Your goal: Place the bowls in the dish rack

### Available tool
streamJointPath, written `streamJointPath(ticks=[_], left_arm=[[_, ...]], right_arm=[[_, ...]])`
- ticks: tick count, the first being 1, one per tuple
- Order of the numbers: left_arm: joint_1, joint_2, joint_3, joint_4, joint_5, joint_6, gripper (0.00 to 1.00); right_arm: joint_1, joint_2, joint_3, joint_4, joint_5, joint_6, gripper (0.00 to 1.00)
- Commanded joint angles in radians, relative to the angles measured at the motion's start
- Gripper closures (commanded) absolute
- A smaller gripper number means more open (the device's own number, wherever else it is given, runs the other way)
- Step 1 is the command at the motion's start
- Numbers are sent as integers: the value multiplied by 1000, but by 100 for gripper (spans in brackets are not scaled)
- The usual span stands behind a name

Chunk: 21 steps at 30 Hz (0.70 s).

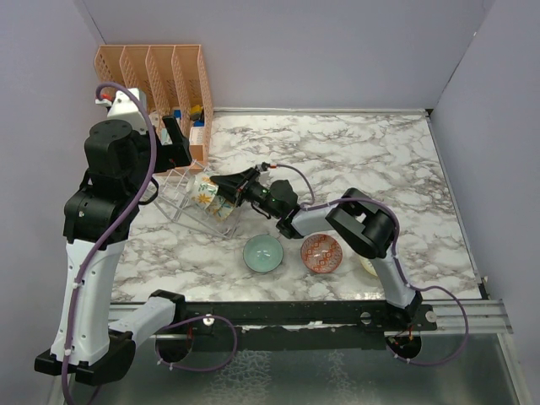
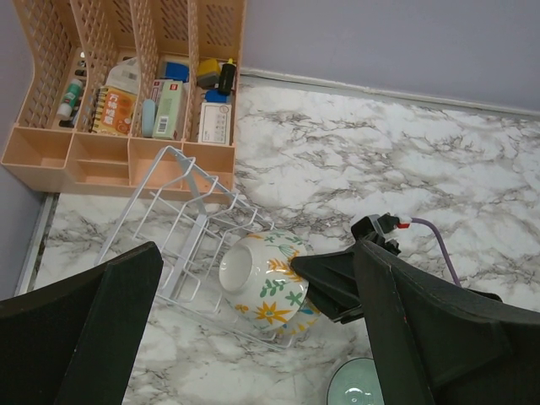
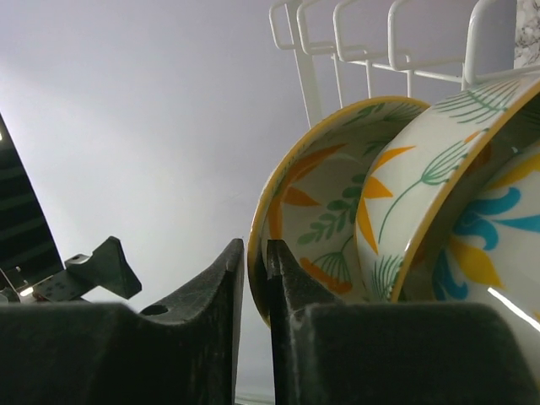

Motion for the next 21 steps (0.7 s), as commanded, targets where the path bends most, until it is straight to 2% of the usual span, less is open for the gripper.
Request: streamJointPath(ticks=[1, 11, 13, 21], left_arm=[[-6, -11, -7, -10, -21, 15, 1], [-6, 5, 8, -4, -18, 9, 1], [-6, 8, 6, 1, -16, 6, 1], [-6, 17, 6, 11, -8, -9, 1]], right_arm=[[5, 1, 31, 20, -1, 28, 80], [-2, -72, -59, -62, 17, 18, 64], [-6, -78, -70, -62, 13, 19, 57], [-11, -112, -110, -78, 4, 17, 52]])
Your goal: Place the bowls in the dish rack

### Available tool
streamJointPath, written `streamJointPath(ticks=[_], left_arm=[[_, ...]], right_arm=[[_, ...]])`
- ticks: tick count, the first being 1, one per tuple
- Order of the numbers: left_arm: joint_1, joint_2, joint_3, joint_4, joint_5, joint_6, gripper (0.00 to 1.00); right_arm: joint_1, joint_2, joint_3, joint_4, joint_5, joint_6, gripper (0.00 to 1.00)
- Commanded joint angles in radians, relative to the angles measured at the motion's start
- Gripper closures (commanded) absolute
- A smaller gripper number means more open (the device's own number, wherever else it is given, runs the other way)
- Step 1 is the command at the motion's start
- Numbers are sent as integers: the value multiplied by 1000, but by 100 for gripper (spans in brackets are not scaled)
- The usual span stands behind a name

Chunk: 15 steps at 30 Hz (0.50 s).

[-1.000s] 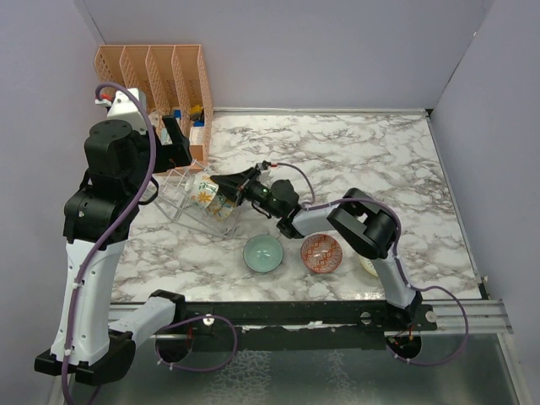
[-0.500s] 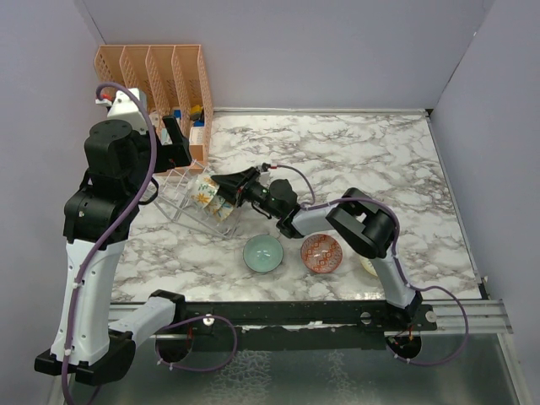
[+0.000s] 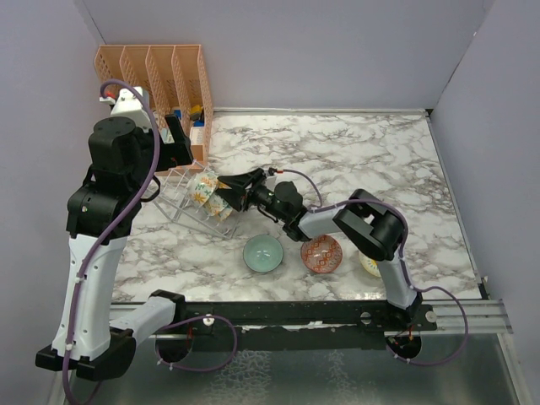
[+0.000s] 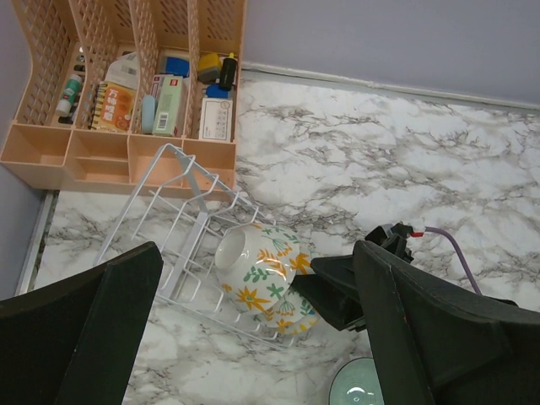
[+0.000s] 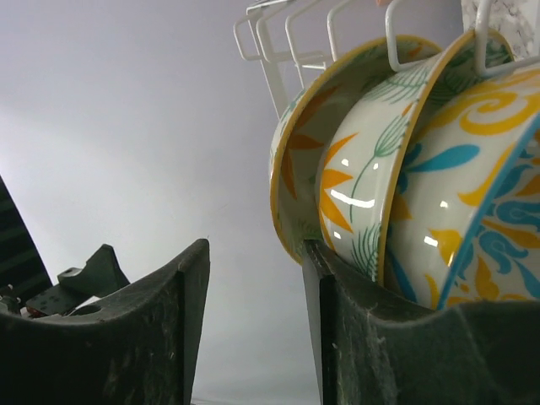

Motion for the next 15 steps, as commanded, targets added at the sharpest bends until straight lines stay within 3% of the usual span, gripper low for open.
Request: streamJointPath(ticks=[1, 9, 15], left_arm=[[-6, 0, 6, 12, -6, -13, 1], [-6, -5, -4, 10, -2, -17, 1], [-6, -16, -10, 3, -6, -15, 1]], right_arm=[[-7, -53, -21, -17, -2, -1, 52], [-25, -97, -37, -4, -10, -48, 52], [-35, -195, -79, -103, -10, -96, 51]])
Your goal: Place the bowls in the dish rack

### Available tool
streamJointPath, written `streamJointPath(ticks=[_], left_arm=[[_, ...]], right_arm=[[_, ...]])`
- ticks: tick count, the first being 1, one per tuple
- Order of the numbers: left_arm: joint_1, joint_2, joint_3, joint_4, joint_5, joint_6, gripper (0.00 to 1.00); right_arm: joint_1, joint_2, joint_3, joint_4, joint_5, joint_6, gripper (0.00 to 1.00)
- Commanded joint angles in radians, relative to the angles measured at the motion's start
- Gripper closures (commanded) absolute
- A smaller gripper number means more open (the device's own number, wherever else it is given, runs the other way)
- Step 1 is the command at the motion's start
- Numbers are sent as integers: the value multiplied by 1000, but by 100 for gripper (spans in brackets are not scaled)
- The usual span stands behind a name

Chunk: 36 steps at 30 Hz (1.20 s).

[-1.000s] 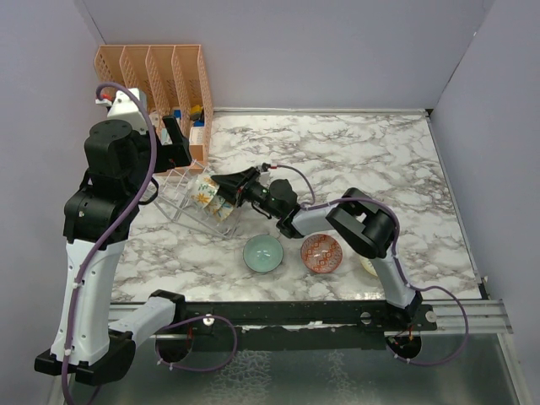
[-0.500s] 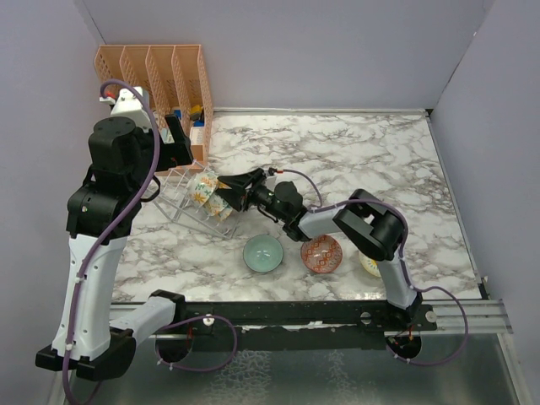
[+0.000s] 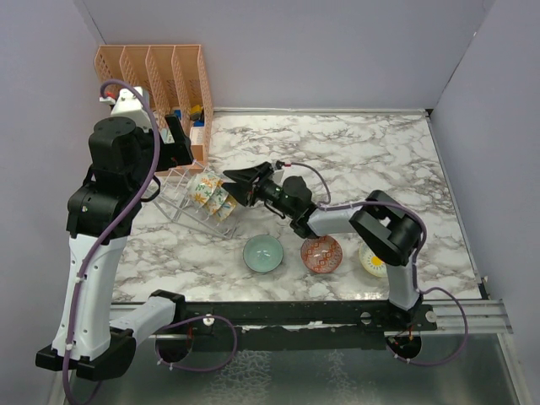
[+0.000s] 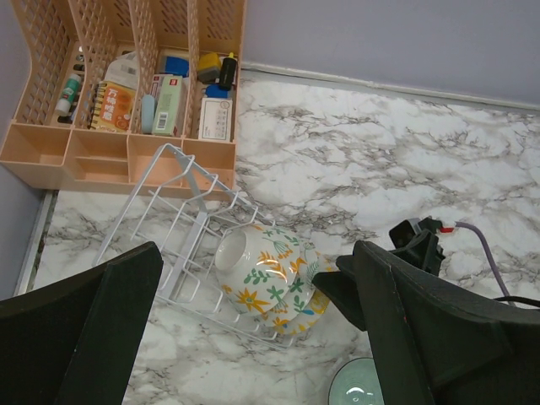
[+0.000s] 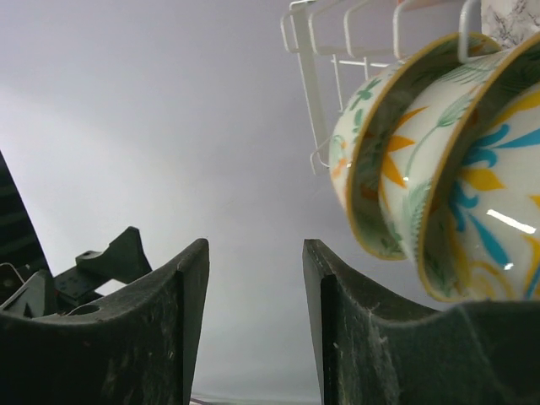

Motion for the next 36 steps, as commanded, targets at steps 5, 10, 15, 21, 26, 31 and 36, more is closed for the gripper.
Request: streamJointPath(ticks=[5, 10, 15, 21, 26, 31, 36], left_arm=[[-6, -21, -12, 0, -9, 0, 1], [-6, -21, -26, -3, 8, -1, 1], [-6, -21, -30, 9, 16, 5, 1], [-6, -14, -46, 20, 38, -11, 1], [-6, -17, -72, 32, 64, -22, 1], [-6, -26, -86, 31, 59, -18, 1], [-6, -34, -81, 24, 42, -2, 1]], right_arm=[[-47, -224, -108, -213, -44, -152, 51], [-133, -448, -104, -730, -78, -427, 44], [-228, -625, 31, -1457, 89, -791, 30], [-338, -697, 151, -2002, 322, -1038, 16], [-406, -678, 112, -2240, 384, -1031, 15], [-470, -699, -6, -2259, 386, -1011, 17], [-504, -674, -68, -2206, 414, -1022, 24]])
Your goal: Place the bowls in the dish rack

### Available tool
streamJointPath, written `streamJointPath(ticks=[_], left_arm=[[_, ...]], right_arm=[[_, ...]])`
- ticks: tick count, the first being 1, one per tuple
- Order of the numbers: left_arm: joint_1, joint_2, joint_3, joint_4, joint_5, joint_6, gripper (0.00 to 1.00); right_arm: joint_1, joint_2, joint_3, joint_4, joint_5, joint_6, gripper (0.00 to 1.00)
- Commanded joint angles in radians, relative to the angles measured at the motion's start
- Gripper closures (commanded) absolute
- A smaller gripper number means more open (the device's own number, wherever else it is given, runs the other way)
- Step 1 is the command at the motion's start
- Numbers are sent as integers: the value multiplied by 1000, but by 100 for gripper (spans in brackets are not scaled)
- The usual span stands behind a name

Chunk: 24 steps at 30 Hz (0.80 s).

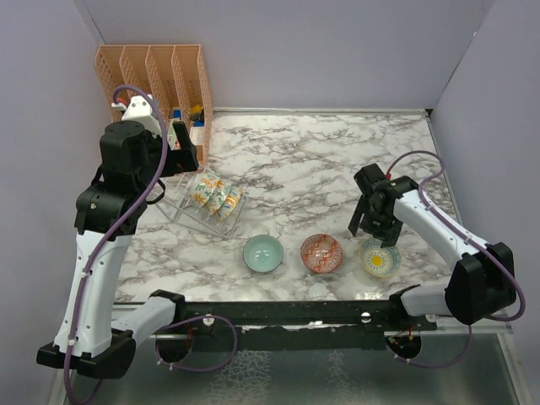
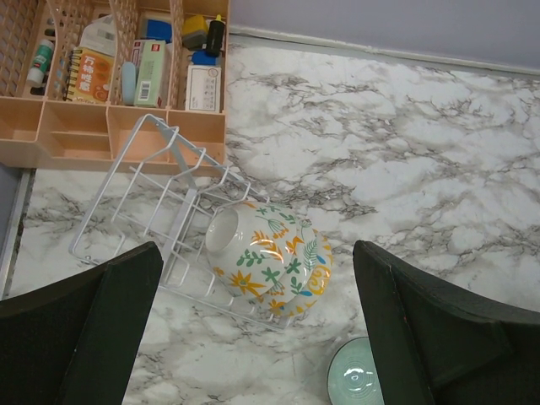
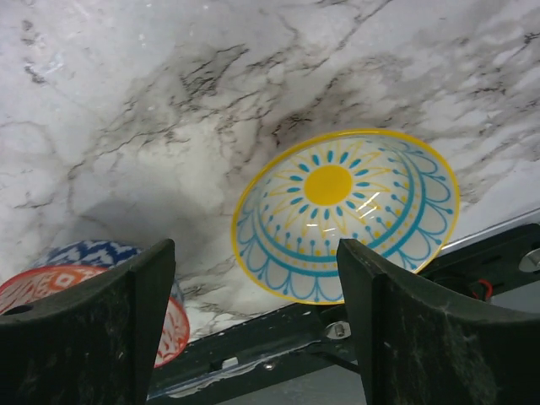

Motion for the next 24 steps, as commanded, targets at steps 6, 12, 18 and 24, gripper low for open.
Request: streamJointPath(ticks=[6, 12, 18, 24], left_arm=[[-6, -33, -7, 12, -20, 21, 1], [-6, -31, -11, 17, -23, 22, 1], [-6, -27, -12, 18, -33, 26, 1], [-6, -20, -4, 23, -33, 28, 1]], right_arm=[[-26, 72, -88, 71, 61, -29, 31], [-27, 144, -85, 132, 46, -47, 40], [-27, 175, -90, 181, 36, -84, 82], [-26, 161, -65, 196, 32, -123, 99]])
